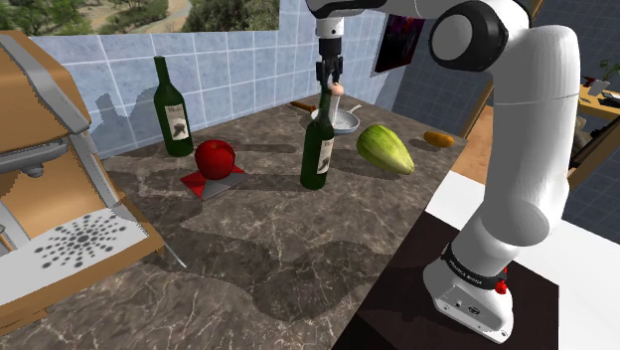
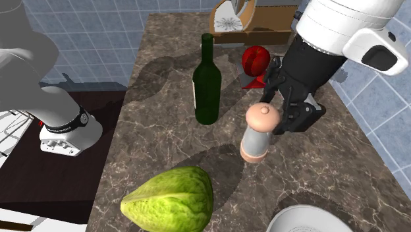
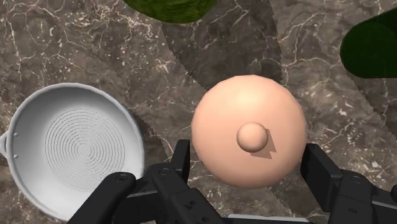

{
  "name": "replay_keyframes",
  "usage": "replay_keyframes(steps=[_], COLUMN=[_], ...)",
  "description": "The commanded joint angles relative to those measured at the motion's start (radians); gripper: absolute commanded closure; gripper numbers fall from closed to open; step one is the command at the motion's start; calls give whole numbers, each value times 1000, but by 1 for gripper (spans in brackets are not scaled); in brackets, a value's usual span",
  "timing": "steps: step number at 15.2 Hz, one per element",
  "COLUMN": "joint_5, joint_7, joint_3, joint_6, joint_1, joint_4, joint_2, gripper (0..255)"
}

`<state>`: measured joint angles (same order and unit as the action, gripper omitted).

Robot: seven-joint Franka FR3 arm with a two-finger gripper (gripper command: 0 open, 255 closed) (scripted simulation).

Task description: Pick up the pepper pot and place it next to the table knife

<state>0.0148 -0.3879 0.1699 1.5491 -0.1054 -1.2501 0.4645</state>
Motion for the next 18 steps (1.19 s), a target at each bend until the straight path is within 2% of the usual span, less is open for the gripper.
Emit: replay_keyframes(steps=[1, 9, 18], joint_5=[6, 18, 5], joint_7=[37, 203, 397], joint_3=[-8, -62, -144], joint_6=[26, 88, 116], joint_1=[32, 147, 263], joint_4=[-85, -324, -469], joint_2=[-57, -227, -336], gripper=[255, 255, 255])
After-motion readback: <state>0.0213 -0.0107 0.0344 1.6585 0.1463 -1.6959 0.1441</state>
